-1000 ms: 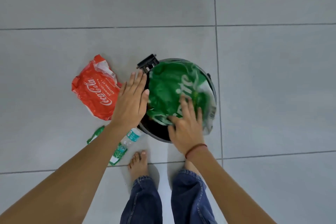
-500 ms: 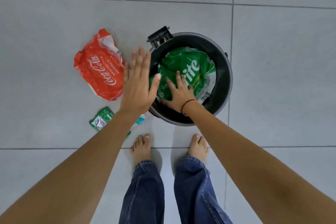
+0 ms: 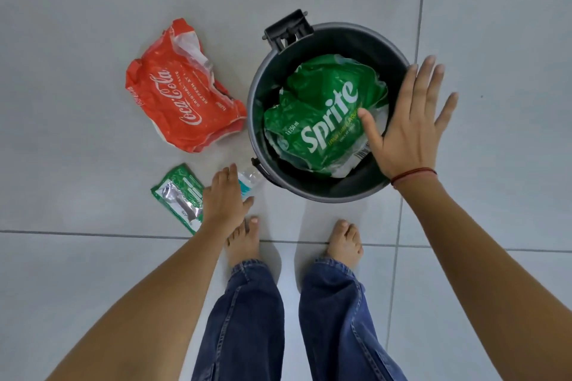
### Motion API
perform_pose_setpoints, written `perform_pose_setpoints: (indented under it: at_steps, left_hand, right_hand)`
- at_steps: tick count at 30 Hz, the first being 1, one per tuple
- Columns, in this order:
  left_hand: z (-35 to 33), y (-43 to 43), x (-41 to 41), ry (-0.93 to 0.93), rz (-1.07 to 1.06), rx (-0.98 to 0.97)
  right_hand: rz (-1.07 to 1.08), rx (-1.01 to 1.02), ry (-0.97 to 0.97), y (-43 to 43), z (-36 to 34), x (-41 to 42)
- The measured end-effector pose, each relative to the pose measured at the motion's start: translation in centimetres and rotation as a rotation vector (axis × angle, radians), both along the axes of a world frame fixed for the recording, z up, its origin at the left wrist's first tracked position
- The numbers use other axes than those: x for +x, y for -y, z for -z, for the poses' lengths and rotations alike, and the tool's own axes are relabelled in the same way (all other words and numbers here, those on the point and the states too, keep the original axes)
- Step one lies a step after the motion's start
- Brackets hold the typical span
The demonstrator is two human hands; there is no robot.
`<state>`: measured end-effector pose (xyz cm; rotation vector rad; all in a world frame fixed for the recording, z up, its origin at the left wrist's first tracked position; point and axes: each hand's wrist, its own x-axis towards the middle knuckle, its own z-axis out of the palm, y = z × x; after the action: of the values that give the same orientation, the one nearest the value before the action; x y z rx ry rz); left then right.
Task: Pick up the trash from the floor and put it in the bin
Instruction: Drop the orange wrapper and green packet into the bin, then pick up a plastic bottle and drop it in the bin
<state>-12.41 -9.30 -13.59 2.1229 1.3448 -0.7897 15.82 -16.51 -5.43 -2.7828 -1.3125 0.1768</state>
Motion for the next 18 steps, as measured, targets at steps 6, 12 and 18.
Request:
perform_pose_setpoints:
  at_steps: [6,12,18]
  left_hand:
    - [1.7,0.6,0.7,0.054,-0.064,0.026]
    - [-5.6,-0.8,1.4,0.387,-0.748,0.311]
    - [-14.3,-1.8,9.5,0.915,-0.549,0.466]
  right_hand:
    - [-0.002,0.016,0.061,0.0,0.5,0.1]
    - [0.013,-0.018,0.029,-0.3,-0.2,-0.1]
    - [0.012,-0.022,0.010,-0.2,-0.4,-0.1]
